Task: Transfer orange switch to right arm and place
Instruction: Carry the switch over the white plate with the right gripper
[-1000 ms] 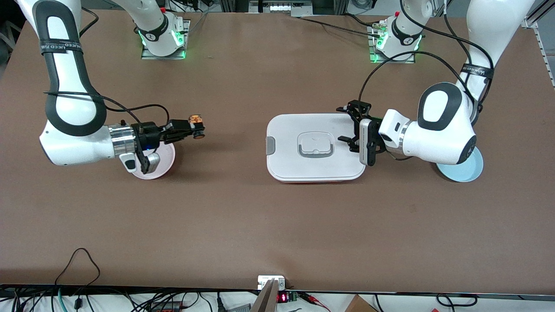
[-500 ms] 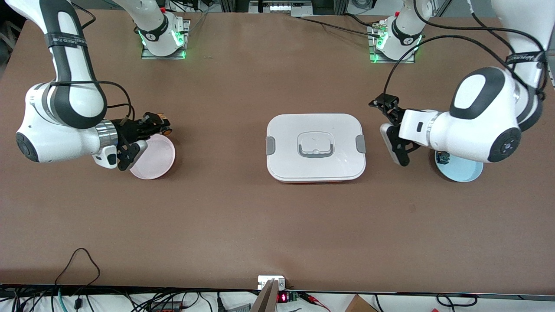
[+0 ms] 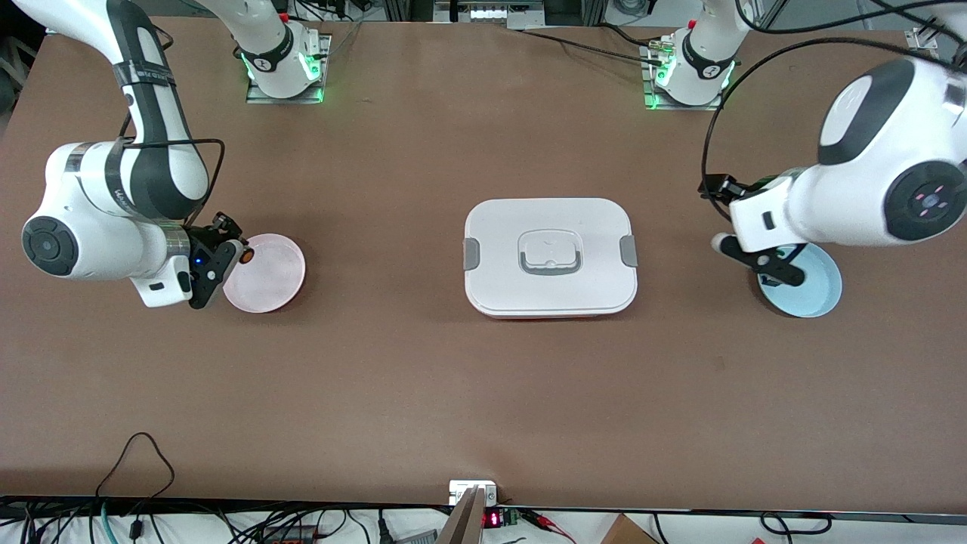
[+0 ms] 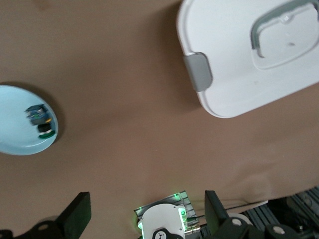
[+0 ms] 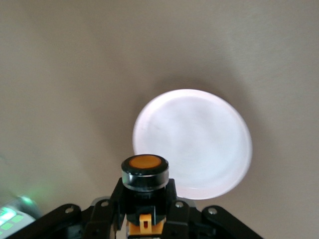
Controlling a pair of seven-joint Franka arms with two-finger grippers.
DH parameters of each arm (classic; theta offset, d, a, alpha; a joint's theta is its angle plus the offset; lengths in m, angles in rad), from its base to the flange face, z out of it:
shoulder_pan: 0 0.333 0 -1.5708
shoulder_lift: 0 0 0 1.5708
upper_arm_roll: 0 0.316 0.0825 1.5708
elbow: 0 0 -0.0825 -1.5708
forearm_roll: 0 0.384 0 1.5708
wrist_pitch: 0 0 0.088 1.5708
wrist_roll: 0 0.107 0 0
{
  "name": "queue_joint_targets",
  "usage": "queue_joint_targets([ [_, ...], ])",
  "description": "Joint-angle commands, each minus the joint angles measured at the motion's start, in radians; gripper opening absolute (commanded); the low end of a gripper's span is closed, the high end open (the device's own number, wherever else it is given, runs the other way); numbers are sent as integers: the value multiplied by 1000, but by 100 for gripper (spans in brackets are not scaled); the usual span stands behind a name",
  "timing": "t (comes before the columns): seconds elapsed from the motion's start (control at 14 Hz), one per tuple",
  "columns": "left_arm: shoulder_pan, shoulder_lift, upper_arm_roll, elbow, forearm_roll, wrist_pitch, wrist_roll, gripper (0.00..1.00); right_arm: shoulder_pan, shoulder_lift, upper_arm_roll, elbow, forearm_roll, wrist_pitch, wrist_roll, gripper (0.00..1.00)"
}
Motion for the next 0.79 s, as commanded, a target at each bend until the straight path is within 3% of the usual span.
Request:
queue_joint_targets([
  [0.0, -210, -174, 333, -101, 6, 117, -23, 100, 4, -31, 8, -94, -59, 145, -128, 0],
  [0.07, -250, -221, 403, -147, -5, 165, -37, 100, 4, -33, 8, -125, -61, 195, -176, 0],
  [0.29, -272, -396, 442, -348, -19, 322, -51, 100, 1, -33, 8, -194, -61, 311, -288, 0],
  [0.43, -280, -384, 443, -338, -24, 360, -54, 100, 3, -33, 8, -234, -62, 386, -355, 0],
  [0.57, -274, -303, 431, -232, -24, 320, -112, 100, 3, -31, 7, -269, -64, 441, -395, 0],
  [0.71, -274, -301, 431, -229, -31, 286, -141, 100, 4, -30, 7, -292, -74, 476, -402, 0],
])
